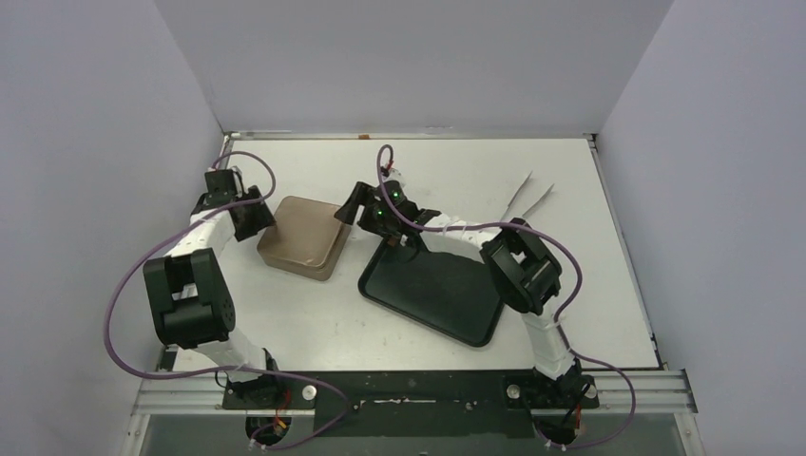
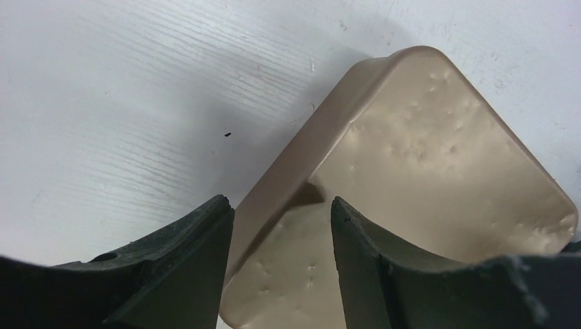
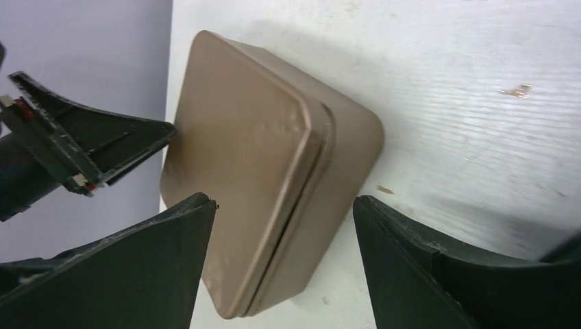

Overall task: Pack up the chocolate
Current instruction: Close the box lid on the packing box.

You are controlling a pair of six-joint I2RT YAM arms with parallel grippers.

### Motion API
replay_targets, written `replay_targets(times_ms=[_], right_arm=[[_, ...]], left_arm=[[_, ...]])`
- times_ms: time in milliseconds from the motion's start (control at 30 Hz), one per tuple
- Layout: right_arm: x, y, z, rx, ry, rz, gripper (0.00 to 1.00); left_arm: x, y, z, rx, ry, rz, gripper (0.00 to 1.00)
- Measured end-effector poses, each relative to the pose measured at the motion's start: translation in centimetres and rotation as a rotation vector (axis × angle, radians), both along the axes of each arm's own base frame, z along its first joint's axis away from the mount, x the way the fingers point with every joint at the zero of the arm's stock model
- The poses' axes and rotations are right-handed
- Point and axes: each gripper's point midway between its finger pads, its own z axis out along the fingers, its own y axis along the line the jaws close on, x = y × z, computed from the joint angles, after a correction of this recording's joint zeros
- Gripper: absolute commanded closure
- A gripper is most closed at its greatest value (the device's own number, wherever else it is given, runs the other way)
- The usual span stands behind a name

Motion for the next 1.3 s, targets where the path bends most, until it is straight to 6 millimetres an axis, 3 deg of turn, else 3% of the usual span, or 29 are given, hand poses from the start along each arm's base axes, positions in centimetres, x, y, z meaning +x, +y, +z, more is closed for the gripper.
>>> replay_targets(times_ms=[133,233,267,333,367,567,1067,1200,1300], right_arm=[[0.0,2.5,0.6,0.017,-0.017,0.028,0.28],[-0.4,3.6,-1.1,-0.008,0.009,0.038,0.34],[-0.8,3.7,-2.1,-0.025,0.024,0.037,0.39],[-1.4,3.8,-3.8,-0.049,0.059,0.028,0.62],[-1.4,4.0,-3.6,-0.042,0.053,0.022,0.69],[-0.3,4.1,-2.7,0.011,0.02,-0.024,0.85],[-0.2,3.9,-2.9,0.126,0.003,-0.071,0.88],[-0.2,3.8,-2.9,0.141,-0.003,-0.076,0.88],[-0.3,3.8,-2.8,0.144,-0.004,-0.074,0.87]], left_arm=[[-0.1,-0.4,-0.3,-0.001,0.011,-0.011,0.49],[0.0,-1.5,-0.4,0.0,0.015,-0.04,0.49],[-0.1,-2.0,-0.4,0.008,0.019,-0.057,0.49],[0.0,-2.6,-0.5,0.013,0.02,-0.076,0.51],[0.0,-2.6,-0.5,0.025,0.02,-0.077,0.51],[0.1,-2.0,-0.7,0.052,0.014,-0.063,0.51],[-0.4,-1.9,-0.5,0.058,0.0,-0.044,0.47],[-0.8,-2.0,0.4,0.046,0.031,-0.031,0.49],[-0.3,-2.8,2.1,0.02,-0.006,-0.03,0.54]])
